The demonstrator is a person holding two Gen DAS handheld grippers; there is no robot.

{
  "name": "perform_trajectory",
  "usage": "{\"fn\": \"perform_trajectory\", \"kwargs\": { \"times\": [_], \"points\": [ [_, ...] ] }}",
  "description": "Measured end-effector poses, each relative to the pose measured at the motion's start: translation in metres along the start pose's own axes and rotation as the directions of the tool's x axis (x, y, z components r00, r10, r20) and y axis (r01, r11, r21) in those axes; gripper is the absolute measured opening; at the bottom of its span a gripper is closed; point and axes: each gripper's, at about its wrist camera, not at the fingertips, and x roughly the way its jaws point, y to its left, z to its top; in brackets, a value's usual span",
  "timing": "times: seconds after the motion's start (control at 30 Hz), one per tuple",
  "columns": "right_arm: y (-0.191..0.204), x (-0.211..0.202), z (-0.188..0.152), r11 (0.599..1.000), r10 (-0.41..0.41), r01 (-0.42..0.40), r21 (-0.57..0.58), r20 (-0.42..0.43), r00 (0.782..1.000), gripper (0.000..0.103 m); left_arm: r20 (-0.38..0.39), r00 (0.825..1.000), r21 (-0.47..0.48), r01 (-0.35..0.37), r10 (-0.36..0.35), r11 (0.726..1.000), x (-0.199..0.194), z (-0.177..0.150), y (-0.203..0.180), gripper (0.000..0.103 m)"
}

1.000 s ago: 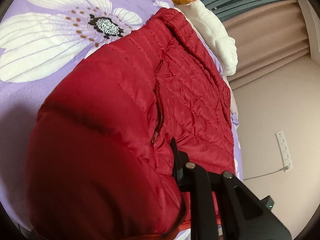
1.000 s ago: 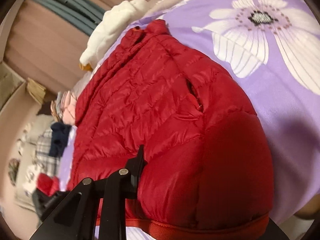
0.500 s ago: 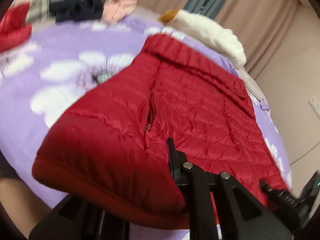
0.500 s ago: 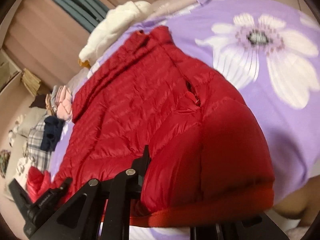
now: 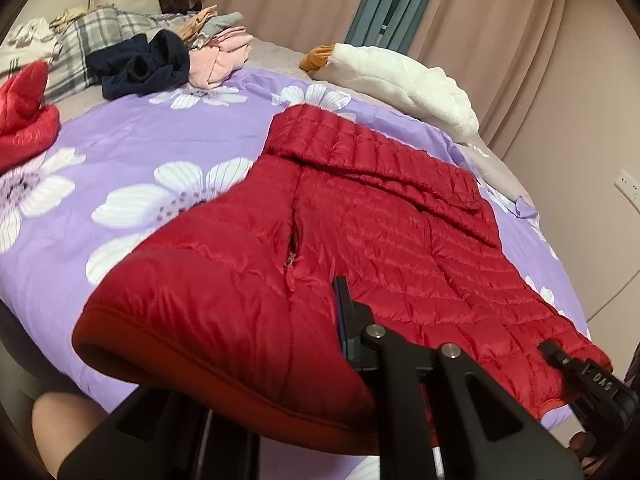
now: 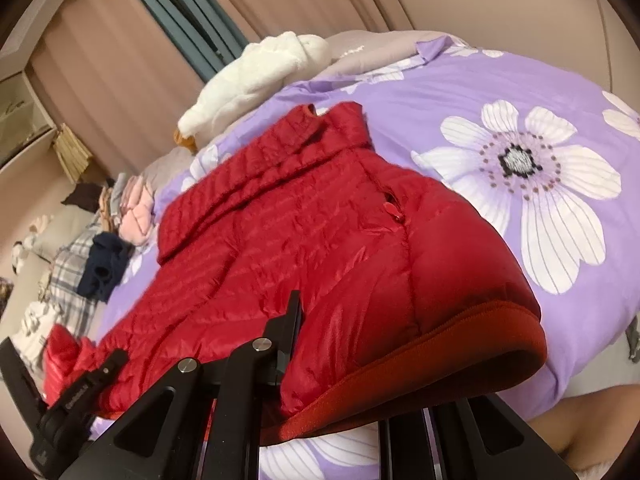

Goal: Fold large clothes
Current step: 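Lift the hem with both grippers and fold it toward the collar, then lower the folded half onto the jacket and open both grippers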

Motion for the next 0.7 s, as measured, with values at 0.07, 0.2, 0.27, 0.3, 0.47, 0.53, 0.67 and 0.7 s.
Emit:
{"fn": "perform_trajectory", "kwargs": {
  "times": [0.07,0.2,0.27,0.3,0.47,0.53,0.67,0.7],
  "points": [
    [0.006,-0.002,0.010,1.000,0.016,-0.015,-0.012,0.022,1.000,0.015,0.023,1.000,0.018,0.002,-0.002,1.000,-0.001,0.012,-0.006,0.016],
    [0.030,-0.002,0.045,0.997,0.046,-0.040,-0.066,0.093,0.995,0.015,0.074,0.997,0.023,0.011,-0.012,1.000,0.007,0.046,-0.014,0.017],
    [0.043,0.004,0.068,0.994,0.058,-0.045,-0.102,0.129,0.990,0.015,0.114,0.993,0.030,0.019,-0.022,0.999,0.013,0.073,-0.021,0.017],
    [0.050,0.007,0.079,0.992,0.056,-0.040,-0.116,0.144,0.988,0.015,0.133,0.991,0.035,0.029,-0.033,0.999,0.016,0.086,-0.026,0.017],
    [0.077,0.027,0.131,0.979,0.070,-0.027,-0.201,0.210,0.975,0.015,0.201,0.979,0.068,0.017,-0.031,0.998,0.046,0.146,-0.049,0.017],
    [0.084,0.038,0.150,0.975,0.079,-0.029,-0.221,0.220,0.972,0.015,0.210,0.977,0.071,0.021,-0.035,0.997,0.061,0.164,-0.055,0.017],
    [0.094,0.083,0.191,0.971,0.052,-0.003,-0.240,0.200,0.979,0.015,0.178,0.984,0.069,0.012,-0.024,0.998,0.116,0.201,-0.068,0.018],
    [0.094,0.100,0.200,0.970,0.051,-0.005,-0.243,0.185,0.981,0.015,0.180,0.983,0.060,0.031,-0.041,0.998,0.132,0.208,-0.070,0.018]
  ]
}}
